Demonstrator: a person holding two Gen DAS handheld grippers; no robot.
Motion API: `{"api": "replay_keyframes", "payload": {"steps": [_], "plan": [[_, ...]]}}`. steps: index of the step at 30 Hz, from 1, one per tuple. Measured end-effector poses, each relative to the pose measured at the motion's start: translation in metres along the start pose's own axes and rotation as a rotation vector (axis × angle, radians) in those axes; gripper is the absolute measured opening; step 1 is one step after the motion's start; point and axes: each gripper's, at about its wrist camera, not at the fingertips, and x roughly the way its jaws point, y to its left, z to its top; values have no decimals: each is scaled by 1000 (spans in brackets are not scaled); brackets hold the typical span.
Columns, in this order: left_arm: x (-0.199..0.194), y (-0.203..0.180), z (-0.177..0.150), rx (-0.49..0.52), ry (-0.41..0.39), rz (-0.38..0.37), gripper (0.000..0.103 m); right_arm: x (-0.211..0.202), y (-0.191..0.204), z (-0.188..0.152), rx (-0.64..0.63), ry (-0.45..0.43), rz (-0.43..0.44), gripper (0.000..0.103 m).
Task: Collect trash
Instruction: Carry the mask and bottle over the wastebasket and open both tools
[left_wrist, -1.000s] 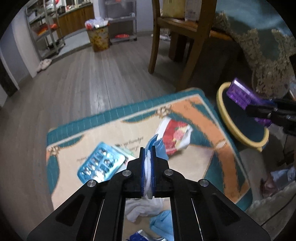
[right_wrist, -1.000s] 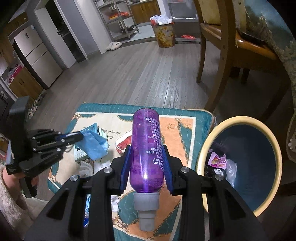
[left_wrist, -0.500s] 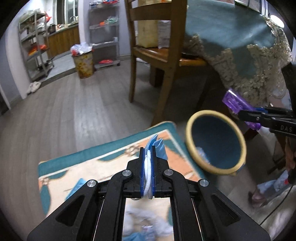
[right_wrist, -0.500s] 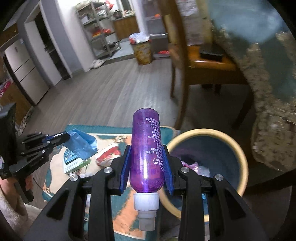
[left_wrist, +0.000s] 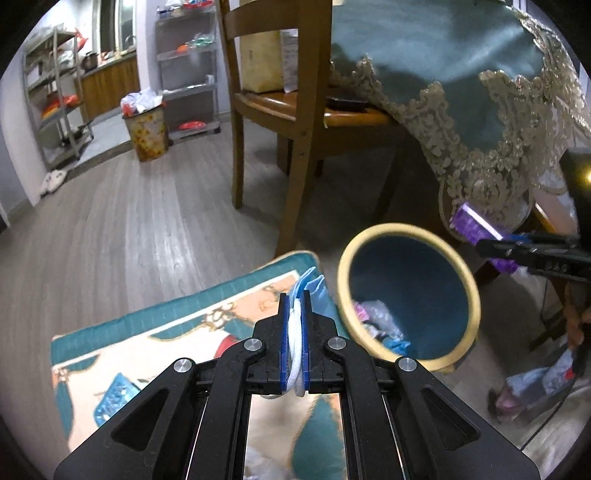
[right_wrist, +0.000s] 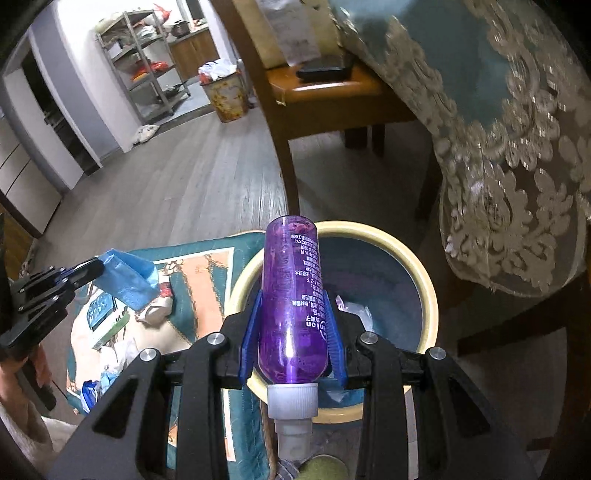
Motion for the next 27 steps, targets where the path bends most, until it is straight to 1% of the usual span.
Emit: {"api": "replay_keyframes", "payload": {"steps": [3, 5, 8, 11, 13, 16, 20, 23, 27], "plan": [[5, -6, 3, -24, -12, -11, 6, 6, -8, 2, 14, 4, -14, 31], [11, -10, 4, -54, -24, -30, 6, 10, -13, 1, 24, 9, -24, 32], [23, -18, 5, -79, -20, -62, 6, 20, -25, -2, 51, 33, -40, 32], [34, -26, 5, -111, -15, -144, 6, 29, -35, -6, 79, 59, -52, 32], [41, -31, 4, -170, -7, -232, 6, 35, -41, -8, 91, 76, -58, 32], [51, -42, 2, -228, 7, -305, 6, 40, -44, -10, 101, 91, -67, 32], [68, -62, -3, -232, 45, -321, 6, 46, -43, -14, 88, 113, -78, 32], [76, -76, -9, -193, 58, -305, 6, 51, -40, -17, 68, 131, -88, 32], [86, -94, -18, -142, 83, -303, 6, 55, -37, -18, 51, 148, -98, 32]]}}
